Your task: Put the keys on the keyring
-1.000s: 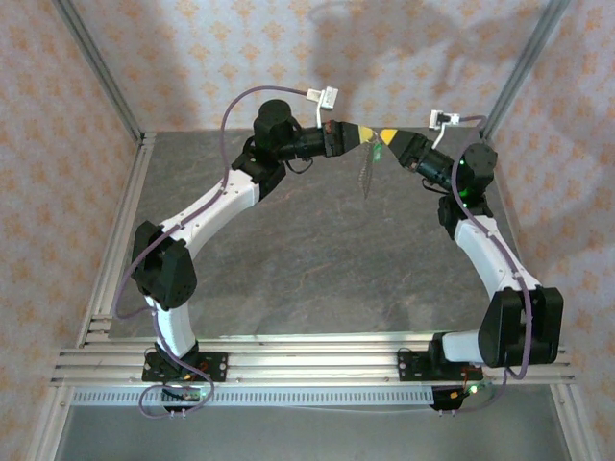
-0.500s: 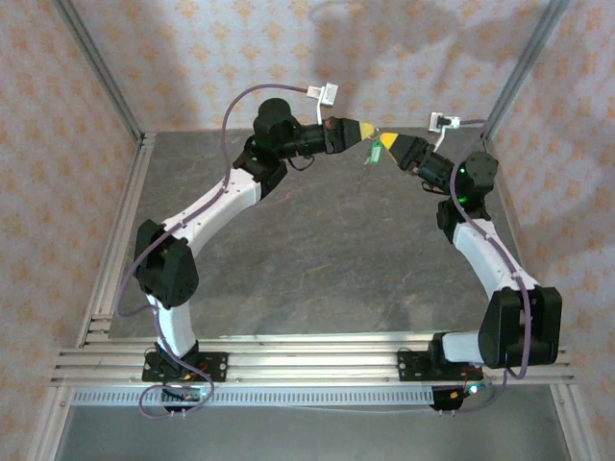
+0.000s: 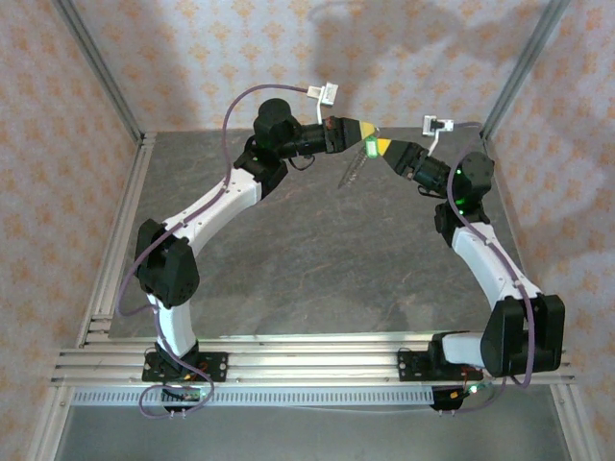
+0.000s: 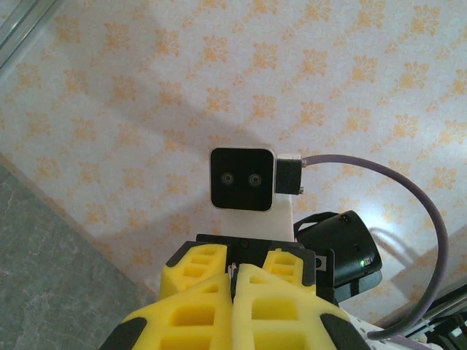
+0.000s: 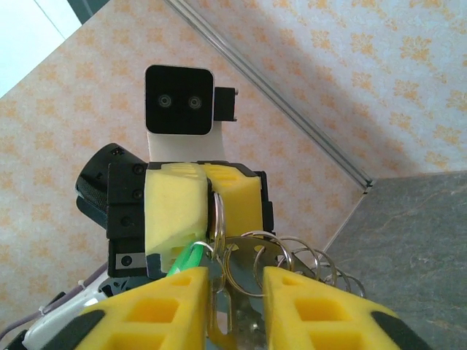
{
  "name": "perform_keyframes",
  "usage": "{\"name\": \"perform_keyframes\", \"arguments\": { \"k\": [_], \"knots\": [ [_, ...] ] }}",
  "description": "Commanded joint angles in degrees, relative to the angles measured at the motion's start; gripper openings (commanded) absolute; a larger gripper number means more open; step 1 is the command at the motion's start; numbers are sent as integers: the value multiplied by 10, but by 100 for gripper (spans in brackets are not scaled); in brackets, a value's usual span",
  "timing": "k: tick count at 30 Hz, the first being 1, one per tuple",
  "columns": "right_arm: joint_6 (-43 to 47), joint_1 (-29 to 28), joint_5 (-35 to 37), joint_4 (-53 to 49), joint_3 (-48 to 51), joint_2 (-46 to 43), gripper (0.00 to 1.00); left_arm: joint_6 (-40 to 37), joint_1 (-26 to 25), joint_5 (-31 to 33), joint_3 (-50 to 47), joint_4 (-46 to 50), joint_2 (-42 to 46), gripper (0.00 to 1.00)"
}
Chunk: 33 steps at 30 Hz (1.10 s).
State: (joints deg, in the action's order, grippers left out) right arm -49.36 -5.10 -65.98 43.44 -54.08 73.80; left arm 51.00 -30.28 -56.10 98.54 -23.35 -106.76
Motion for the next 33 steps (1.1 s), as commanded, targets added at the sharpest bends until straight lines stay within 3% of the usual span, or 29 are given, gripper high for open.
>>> {"name": "perform_keyframes", "arguments": {
  "k": [1,6,20,28,33],
  "knots": [
    [25,-3,-4,-4,7,-21,18,3,3,6,16,-37,2,0],
    [33,-3,0,-19,12,-26,0,5,5,16,5,-46,6,0],
    [99,-51,0,-107,0,-21,0,11,7,23,-9,-64,11,0],
    [172,-51,22,-209,-9,-23,0,14,7,25,-12,-69,12,0],
    [165,-45,48,-207,1,-33,0,11,7,33,-22,-73,19,0]
  ]
}}
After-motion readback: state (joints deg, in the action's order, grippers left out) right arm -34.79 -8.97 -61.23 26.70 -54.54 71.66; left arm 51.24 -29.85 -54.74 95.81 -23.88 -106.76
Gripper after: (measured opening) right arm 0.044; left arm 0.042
